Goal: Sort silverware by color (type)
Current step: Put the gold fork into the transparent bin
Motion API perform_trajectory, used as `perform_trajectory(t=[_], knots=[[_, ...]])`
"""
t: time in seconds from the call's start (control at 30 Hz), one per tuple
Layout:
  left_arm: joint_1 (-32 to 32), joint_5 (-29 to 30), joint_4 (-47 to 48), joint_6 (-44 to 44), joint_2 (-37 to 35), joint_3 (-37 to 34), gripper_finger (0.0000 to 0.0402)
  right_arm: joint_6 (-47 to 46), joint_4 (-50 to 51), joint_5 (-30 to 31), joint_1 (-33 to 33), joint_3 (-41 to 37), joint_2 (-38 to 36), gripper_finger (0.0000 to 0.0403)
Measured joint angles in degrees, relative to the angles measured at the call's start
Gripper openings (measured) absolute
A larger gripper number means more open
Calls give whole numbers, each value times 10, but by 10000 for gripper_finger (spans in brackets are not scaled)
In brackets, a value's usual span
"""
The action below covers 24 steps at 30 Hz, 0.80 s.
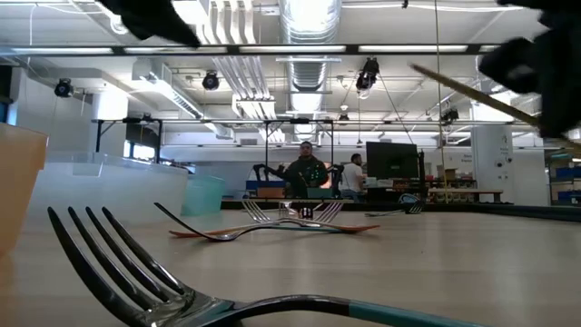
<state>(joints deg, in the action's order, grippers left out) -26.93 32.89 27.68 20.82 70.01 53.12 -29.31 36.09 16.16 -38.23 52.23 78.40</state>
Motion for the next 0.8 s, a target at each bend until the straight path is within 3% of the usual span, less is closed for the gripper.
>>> perform_trajectory(t=[0.17,0.3,0.6,0.8], knots=[[2,11,-176,-165,41,0,27,0,-28,225,14,1,-65,9],[10,-30,-288,-264,74,0,27,19,-35,313,29,1,-82,9],[110,-130,-386,-312,104,0,27,153,-98,330,100,1,-77,9],[193,-288,-457,-309,134,0,27,195,-111,330,145,1,-79,9]])
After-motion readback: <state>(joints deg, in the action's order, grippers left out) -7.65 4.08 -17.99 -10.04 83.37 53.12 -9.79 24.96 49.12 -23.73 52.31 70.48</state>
